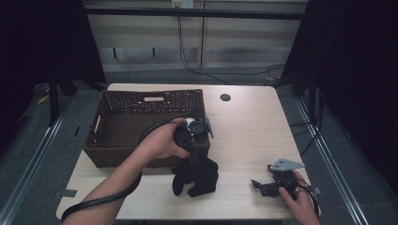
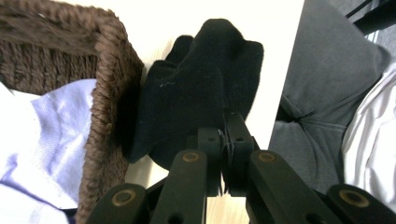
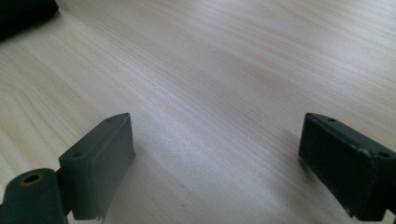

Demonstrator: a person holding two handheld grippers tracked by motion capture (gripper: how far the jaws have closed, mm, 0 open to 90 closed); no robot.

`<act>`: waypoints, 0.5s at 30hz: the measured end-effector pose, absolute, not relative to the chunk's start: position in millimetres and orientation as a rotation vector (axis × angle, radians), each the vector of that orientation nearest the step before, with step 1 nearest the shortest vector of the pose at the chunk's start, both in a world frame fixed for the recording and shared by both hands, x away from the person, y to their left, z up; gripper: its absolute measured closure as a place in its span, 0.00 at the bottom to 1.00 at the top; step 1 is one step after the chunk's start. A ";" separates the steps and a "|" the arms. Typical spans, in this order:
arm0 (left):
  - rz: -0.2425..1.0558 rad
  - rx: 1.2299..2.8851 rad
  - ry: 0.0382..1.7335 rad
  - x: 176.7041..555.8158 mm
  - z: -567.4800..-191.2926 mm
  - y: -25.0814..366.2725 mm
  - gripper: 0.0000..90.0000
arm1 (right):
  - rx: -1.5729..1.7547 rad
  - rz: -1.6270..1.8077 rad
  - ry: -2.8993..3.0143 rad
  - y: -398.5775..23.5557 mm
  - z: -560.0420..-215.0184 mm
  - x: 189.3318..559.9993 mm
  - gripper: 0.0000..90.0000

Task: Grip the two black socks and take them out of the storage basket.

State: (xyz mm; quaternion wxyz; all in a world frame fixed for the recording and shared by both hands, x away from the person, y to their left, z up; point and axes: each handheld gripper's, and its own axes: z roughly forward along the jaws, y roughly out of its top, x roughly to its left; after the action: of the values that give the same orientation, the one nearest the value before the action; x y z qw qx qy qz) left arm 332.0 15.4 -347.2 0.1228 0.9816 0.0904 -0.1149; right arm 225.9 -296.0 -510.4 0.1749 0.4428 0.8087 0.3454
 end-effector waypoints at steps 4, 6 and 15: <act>-0.337 2.867 0.289 334.9 -354.5 15.9 0.97 | 1.255 0.979 2.291 -296.0 -510.4 225.9 0.11; -0.336 2.867 0.303 335.9 -358.1 17.3 0.97 | 1.254 0.979 2.292 -296.0 -510.4 225.9 0.11; -0.301 2.887 0.329 335.3 -372.3 21.7 0.97 | 1.253 0.979 2.292 -296.0 -510.4 225.9 0.11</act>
State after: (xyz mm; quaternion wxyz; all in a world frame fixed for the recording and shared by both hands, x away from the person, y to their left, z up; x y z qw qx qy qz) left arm 335.3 21.7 -372.3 0.1100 0.9823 0.1121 -0.1023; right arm 225.9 -296.0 -510.4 0.1753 0.4423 0.8089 0.3455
